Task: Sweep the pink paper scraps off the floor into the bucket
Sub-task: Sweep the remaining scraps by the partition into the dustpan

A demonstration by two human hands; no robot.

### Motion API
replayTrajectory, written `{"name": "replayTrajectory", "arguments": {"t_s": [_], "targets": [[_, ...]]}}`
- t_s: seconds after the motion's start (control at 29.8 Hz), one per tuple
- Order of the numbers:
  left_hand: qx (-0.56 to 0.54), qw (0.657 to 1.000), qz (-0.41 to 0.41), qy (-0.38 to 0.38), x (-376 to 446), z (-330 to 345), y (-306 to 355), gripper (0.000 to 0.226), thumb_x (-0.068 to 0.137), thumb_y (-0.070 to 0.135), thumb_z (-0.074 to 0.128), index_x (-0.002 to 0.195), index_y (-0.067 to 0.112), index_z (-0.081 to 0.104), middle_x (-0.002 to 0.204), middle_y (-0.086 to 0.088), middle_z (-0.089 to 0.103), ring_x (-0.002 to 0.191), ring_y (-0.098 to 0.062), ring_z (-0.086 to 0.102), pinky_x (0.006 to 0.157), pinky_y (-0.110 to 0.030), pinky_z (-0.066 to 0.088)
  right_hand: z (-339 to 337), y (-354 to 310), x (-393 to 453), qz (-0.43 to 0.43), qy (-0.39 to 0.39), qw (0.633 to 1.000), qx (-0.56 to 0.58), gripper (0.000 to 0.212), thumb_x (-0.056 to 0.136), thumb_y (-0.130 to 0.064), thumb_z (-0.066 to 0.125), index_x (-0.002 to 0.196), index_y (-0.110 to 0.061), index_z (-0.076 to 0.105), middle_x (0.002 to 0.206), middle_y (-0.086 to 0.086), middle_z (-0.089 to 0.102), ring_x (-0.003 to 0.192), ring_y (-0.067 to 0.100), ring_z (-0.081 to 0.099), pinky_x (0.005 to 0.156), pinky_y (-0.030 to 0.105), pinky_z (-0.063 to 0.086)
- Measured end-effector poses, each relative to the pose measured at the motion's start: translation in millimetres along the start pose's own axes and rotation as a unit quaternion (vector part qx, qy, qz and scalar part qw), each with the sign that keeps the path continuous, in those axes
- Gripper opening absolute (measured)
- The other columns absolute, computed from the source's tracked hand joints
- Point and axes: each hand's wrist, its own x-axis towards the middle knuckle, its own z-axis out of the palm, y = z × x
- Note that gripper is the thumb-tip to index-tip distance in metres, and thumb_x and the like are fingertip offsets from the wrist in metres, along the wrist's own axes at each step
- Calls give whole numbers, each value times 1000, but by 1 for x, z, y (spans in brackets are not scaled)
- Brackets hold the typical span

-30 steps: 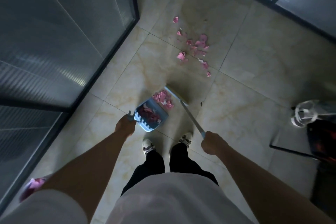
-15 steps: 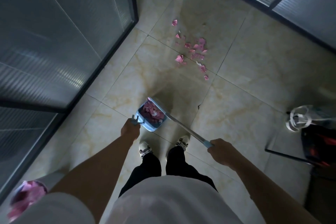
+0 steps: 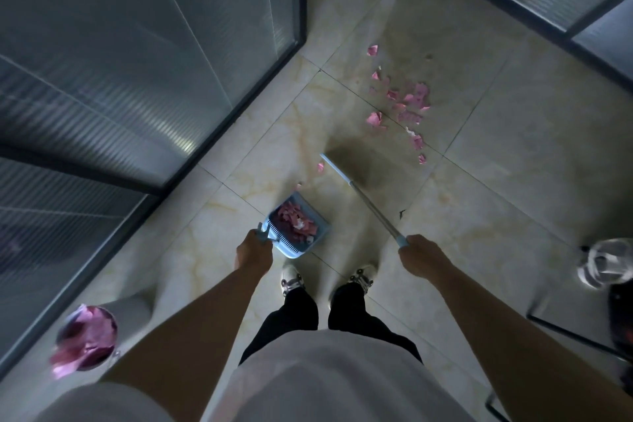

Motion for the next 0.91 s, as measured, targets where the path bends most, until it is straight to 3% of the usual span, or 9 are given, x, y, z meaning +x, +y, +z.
{"name": "replayTrajectory", "arguments": {"t_s": [0.2,0.47,0.6,0.7,0.77,0.8,0.91], "targets": [[-25,998,-27,54,3,-6,-18,32,93,15,53,124,6,53,119,-22,63,109,-39,57,89,-40,46,22,-36,-5,-23,-21,999,-40,34,92,-9,43,124,-2,51,121,19,60,111,33,59,83,32,46],[-86,991,-67,72,19,-9,-15,30,93,20,55,121,9,55,114,-20,64,101,-37,60,82,-39,48,32,-34,-23,-79,-53,986,-137,42,93,-17,40,134,-15,48,119,8,62,102,25,63,74,30,46],[-87,992,-67,66,25,-7,-4,33,94,18,54,125,8,53,119,-20,62,107,-36,58,84,-38,46,24,-32,-39,-84,-70,983,-148,35,94,-18,40,126,-8,49,119,10,61,101,26,61,76,31,44],[-90,992,-69,55,27,-9,1,34,94,17,54,127,9,52,119,-18,62,108,-36,57,82,-36,44,15,-23,-38,-67,-69,990,-107,30,94,-22,43,117,-5,53,107,11,62,87,23,57,69,28,43],[-110,989,-87,42,34,-10,-3,34,90,20,55,123,10,55,110,-16,66,98,-36,62,77,-35,47,11,-14,-33,-63,-64,992,-84,24,93,-24,43,105,-7,55,92,6,59,80,21,59,57,23,39],[-132,985,-103,34,38,-11,-5,33,87,20,55,118,11,57,100,-16,70,83,-35,65,72,-35,50,9,-10,-32,-63,-61,993,-76,21,94,-24,43,98,-8,55,85,4,58,76,19,59,53,22,36],[-198,973,-116,5,40,-13,-11,21,85,16,56,105,8,60,67,-11,68,48,-23,50,53,-28,43,5,-4,-33,-68,-49,995,-59,19,95,-24,43,92,-10,55,80,1,56,67,12,53,51,22,34]]}}
